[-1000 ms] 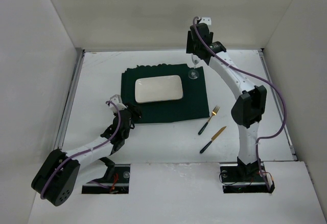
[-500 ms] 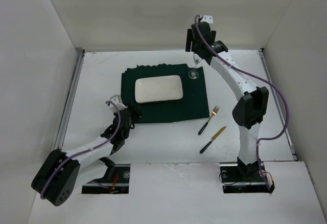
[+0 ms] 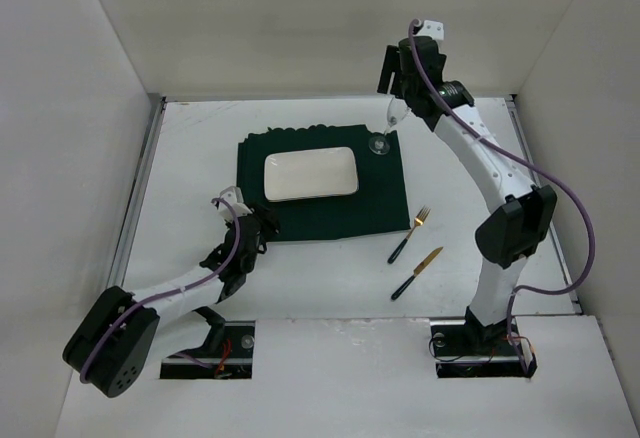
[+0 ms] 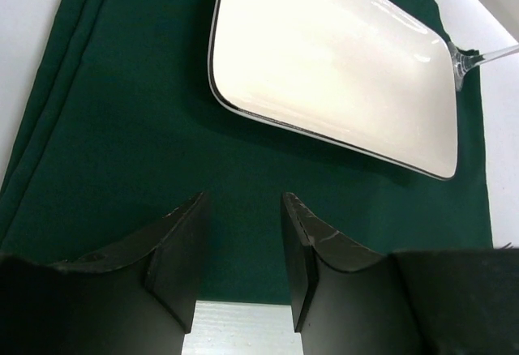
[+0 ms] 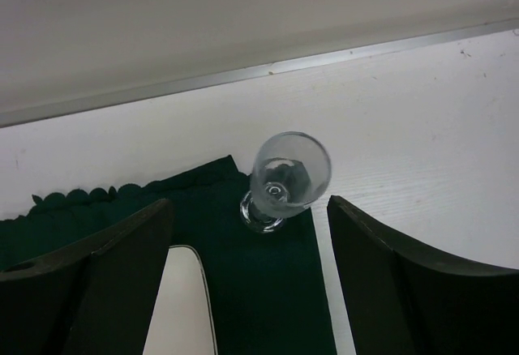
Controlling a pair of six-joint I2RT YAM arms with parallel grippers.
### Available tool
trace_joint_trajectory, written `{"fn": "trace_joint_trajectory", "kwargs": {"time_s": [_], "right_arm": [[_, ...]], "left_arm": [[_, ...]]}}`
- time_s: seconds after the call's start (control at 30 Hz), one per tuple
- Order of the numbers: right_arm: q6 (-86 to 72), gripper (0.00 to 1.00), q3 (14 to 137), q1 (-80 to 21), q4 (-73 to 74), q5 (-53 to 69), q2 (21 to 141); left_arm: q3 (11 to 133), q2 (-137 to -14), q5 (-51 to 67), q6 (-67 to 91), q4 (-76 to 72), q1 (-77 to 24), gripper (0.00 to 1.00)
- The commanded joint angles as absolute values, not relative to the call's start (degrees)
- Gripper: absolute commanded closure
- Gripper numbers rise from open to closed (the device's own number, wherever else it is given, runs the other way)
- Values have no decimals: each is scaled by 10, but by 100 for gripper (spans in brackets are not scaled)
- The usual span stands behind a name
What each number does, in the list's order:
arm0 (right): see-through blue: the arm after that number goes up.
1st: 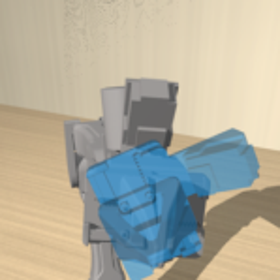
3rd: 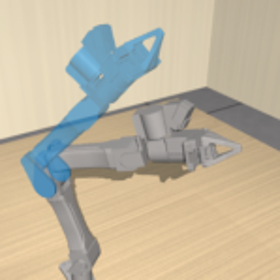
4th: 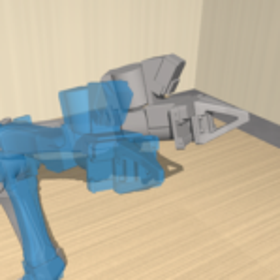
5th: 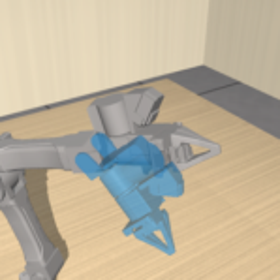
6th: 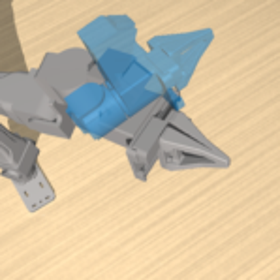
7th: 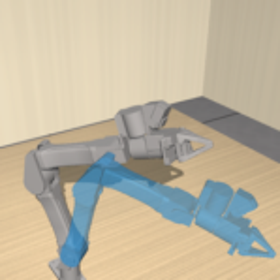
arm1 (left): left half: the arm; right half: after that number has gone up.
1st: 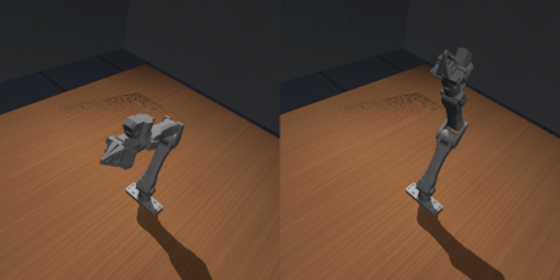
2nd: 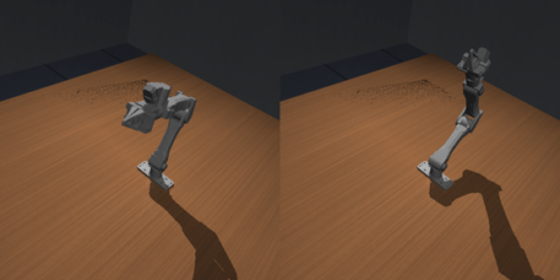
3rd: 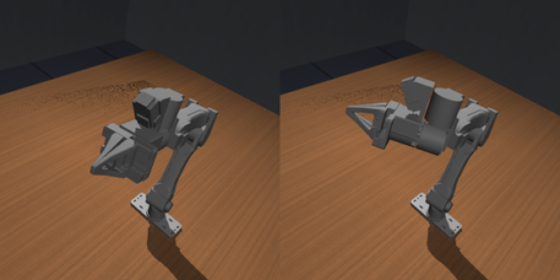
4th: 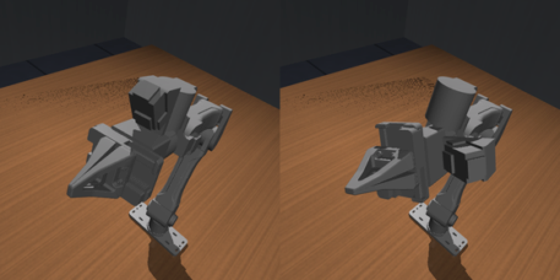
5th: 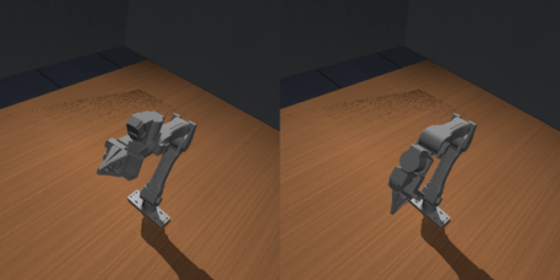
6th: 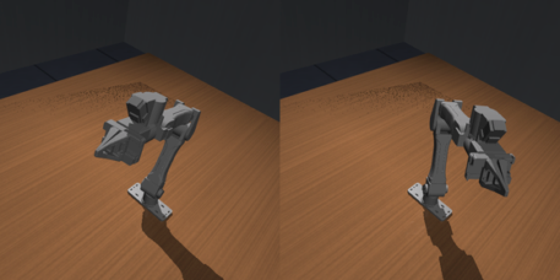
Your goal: Set the dinner table for one person
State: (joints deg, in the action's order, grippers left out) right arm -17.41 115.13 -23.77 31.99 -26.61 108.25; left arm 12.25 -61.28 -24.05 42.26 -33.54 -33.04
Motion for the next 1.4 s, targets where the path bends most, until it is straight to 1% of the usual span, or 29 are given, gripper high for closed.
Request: {"fn": "trace_joint_trajectory", "kwargs": {"time_s": [0.0, 0.4, 0.6, 0.7, 0.73, 0.77, 0.8, 0.87, 0.9, 0.93, 0.97, 1.07, 1.2, 1.27, 1.37], "right_arm": [[-191, 18, 1128, -222, 291, -243, 1062], [-193, 18, 1077, -210, 269, -247, 1015], [-208, 18, 980, -203, 222, -249, 938], [-227, 21, 915, -197, 200, -249, 892], [-232, 23, 889, -196, 188, -249, 876], [-238, 29, 860, -195, 175, -249, 858], [-246, 40, 829, -192, 162, -249, 840], [-266, 64, 763, -184, 136, -249, 799], [-278, 74, 731, -177, 127, -249, 778], [-295, 81, 696, -169, 117, -249, 758], [-310, 84, 662, -160, 106, -247, 738], [-339, 88, 561, -136, 71, -245, 686], [-378, 88, 449, -109, 23, -229, 630], [-391, 86, 407, -103, -1, -218, 616], [-410, 79, 357, -99, -31, -203, 606]], "left_arm": [[138, -600, -255, 415, -357, -333, 62], [141, -606, -256, 410, -358, -336, 62], [154, -621, -256, 397, -363, -366, 63], [174, -649, -250, 374, -377, -406, 65], [181, -658, -250, 364, -383, -420, 65], [191, -674, -250, 351, -389, -440, 65], [206, -692, -249, 337, -391, -459, 66], [233, -723, -242, 314, -388, -494, 66], [249, -740, -236, 302, -386, -515, 66], [265, -756, -231, 290, -382, -535, 66], [276, -765, -229, 282, -379, -550, 66], [322, -800, -226, 255, -357, -596, 64], [393, -854, -219, 228, -314, -644, 62], [425, -881, -212, 215, -296, -662, 61], [484, -930, -186, 198, -259, -689, 57]]}}
